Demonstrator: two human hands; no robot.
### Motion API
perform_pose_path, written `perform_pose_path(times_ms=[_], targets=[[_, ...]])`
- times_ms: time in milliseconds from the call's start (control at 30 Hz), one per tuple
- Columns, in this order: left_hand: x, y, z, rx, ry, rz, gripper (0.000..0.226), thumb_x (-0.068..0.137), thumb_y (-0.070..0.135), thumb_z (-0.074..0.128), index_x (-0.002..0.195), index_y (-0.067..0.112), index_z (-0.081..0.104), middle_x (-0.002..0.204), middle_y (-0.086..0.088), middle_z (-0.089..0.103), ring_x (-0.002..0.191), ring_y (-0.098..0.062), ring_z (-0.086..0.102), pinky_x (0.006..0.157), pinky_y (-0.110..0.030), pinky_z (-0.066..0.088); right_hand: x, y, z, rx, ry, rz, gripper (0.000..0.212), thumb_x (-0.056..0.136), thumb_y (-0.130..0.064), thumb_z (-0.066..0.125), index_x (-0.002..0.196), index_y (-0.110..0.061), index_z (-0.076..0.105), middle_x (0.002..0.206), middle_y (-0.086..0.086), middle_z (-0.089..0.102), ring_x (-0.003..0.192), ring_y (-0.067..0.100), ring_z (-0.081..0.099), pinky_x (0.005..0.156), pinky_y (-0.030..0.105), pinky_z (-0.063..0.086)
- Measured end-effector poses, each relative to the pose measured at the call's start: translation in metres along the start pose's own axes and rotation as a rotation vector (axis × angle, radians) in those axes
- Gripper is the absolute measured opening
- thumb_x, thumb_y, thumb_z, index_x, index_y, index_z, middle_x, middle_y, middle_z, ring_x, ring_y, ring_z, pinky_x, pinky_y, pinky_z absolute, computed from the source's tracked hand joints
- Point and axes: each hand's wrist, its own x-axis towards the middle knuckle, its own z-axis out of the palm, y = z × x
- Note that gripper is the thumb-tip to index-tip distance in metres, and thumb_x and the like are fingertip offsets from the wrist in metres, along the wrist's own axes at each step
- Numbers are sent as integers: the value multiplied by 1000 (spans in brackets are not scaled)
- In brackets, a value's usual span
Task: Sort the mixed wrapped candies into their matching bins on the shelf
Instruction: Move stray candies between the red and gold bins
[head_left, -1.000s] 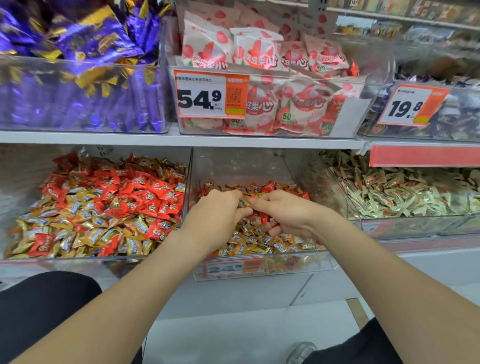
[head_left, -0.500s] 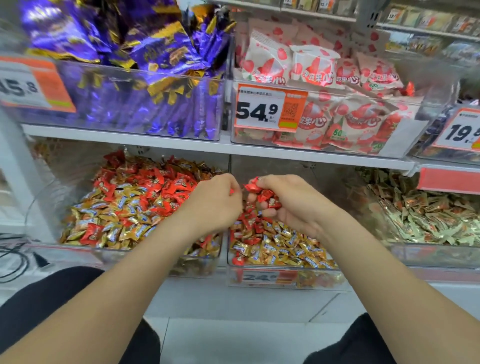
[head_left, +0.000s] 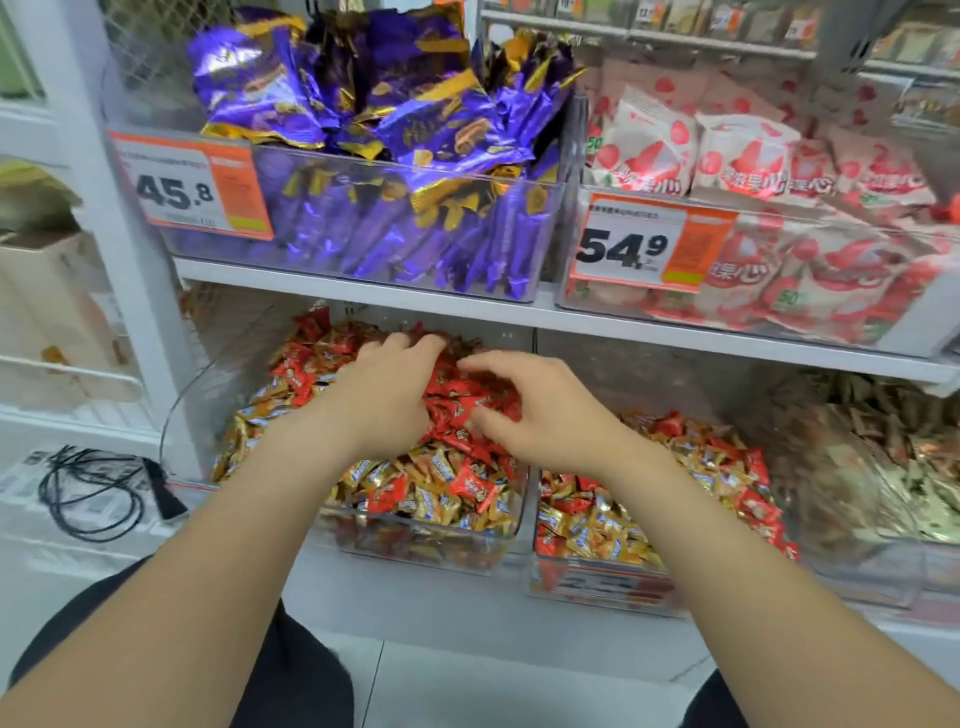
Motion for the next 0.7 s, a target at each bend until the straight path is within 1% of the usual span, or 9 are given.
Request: perform_pose_path(times_ms=[133, 233, 300, 333, 433, 500, 533, 633, 700], targets=[[-16, 42, 3, 46, 219, 171, 37, 94, 25, 50, 131, 29, 51, 118, -2, 53, 112, -32, 50, 94, -53, 47, -38, 13, -25, -13, 80, 58, 37, 101, -22, 61, 136, -29, 65, 131, -11, 68, 122, 6, 60, 107, 26, 45], [-27, 87, 15, -51, 277, 426, 21, 89, 24, 46, 109, 26, 55, 99, 2, 54, 96, -27, 53, 85, -51, 48, -66, 31, -47, 36, 63, 187, 27, 96, -14, 59, 108, -35, 70, 98, -14, 74, 91, 0, 68, 84, 23, 51], [-32, 119, 33, -92, 183, 555, 16, 91, 18, 51, 105, 24, 58, 97, 0, 56, 96, -26, 55, 85, -48, 48, -84, 45, -61, -60, -138, 291, 29, 93, -12, 58, 80, -36, 64, 74, -10, 69, 67, 1, 61, 66, 23, 46], [-34, 133, 45, -64, 105, 573, 18, 92, 14, 54, 106, 23, 59, 99, -2, 57, 98, -26, 57, 87, -47, 49, -94, 52, -65, -132, -284, 334, 29, 93, -12, 58, 73, -34, 60, 69, -7, 66, 61, 4, 57, 63, 25, 45], [-29, 159, 79, 51, -80, 478, 19, 95, 9, 56, 110, 19, 61, 106, -9, 61, 104, -33, 64, 84, -47, 54, -125, 82, -71, -223, -616, 461, 20, 89, -14, 59, 86, -27, 73, 75, -7, 72, 71, 15, 66, 72, 35, 56], [-21, 168, 87, 164, -165, 363, 13, 103, 18, 55, 113, 14, 60, 111, -16, 63, 108, -39, 65, 83, -46, 54, -142, 104, -74, -206, -687, 557, 23, 87, -14, 62, 95, -27, 78, 75, -16, 73, 75, 11, 70, 76, 35, 61], [-15, 172, 90, 233, -225, 318, 21, 106, 26, 53, 118, 11, 61, 116, -18, 64, 112, -39, 64, 83, -44, 52, -148, 114, -74, -196, -708, 606, 24, 87, -14, 63, 97, -28, 79, 77, -16, 74, 76, 13, 72, 77, 37, 63], [-4, 181, 94, 344, -451, 208, 38, 110, 40, 48, 135, 14, 61, 130, -14, 61, 120, -33, 60, 85, -36, 48, -156, 134, -68, -194, -708, 709, 19, 88, -17, 64, 97, -16, 81, 87, 5, 78, 69, 23, 67, 65, 36, 61], [4, 184, 99, 400, -594, 183, 43, 112, 38, 44, 150, 17, 49, 142, -14, 53, 122, -35, 57, 89, -38, 48, -155, 137, -62, -184, -681, 771, 24, 85, -19, 69, 99, -1, 76, 76, 10, 68, 62, 23, 56, 55, 33, 53]])
